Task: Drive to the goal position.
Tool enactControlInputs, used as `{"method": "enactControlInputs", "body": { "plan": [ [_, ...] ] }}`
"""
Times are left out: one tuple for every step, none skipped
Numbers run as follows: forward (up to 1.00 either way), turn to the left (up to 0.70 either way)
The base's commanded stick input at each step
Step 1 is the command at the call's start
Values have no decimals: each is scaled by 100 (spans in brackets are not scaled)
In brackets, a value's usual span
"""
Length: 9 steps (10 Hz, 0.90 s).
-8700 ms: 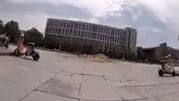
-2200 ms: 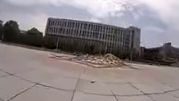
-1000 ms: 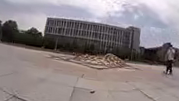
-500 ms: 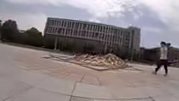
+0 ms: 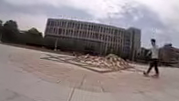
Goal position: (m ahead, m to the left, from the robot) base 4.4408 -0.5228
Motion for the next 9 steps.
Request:
{"method": "enactControlInputs", "body": {
  "plan": [
    [70,0],
    [70,0],
    [70,0],
    [70,0],
    [70,0],
    [70,0],
    [70,0],
    [70,0],
    [70,0]
  ]
}}
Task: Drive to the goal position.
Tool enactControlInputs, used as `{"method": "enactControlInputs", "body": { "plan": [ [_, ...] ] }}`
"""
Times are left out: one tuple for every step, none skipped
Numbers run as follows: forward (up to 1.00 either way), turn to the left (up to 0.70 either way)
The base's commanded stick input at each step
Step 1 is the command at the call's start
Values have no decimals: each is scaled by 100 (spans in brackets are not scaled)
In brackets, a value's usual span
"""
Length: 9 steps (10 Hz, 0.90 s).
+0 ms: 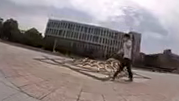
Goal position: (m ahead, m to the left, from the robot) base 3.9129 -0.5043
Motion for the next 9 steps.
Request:
{"method": "enactControlInputs", "body": {
  "plan": [
    [70,0],
    [70,0],
    [70,0],
    [70,0],
    [70,0],
    [70,0],
    [70,0],
    [70,0],
    [70,0]
  ]
}}
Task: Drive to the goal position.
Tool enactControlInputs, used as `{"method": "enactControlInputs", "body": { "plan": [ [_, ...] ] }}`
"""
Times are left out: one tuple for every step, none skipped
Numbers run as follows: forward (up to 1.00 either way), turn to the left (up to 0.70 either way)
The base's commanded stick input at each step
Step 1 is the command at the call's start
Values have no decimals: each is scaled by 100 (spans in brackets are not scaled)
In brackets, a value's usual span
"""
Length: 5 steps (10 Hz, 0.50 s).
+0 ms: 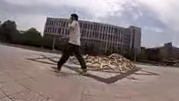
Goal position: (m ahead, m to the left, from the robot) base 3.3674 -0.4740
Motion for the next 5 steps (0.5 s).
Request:
{"method": "enactControlInputs", "body": {
  "plan": [
    [70,0],
    [70,0],
    [70,0],
    [70,0],
    [70,0]
  ]
}}
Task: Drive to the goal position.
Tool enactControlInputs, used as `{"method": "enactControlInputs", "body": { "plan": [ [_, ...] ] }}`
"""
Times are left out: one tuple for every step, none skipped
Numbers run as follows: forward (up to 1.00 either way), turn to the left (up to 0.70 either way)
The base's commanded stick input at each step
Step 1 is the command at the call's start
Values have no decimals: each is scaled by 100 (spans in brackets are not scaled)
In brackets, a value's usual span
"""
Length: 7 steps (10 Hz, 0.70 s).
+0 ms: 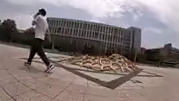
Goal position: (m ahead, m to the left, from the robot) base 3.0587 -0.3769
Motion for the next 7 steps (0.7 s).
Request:
{"method": "enactControlInputs", "body": {
  "plan": [
    [70,0],
    [70,0],
    [70,0],
    [70,0],
    [70,0],
    [70,0],
    [70,0]
  ]
}}
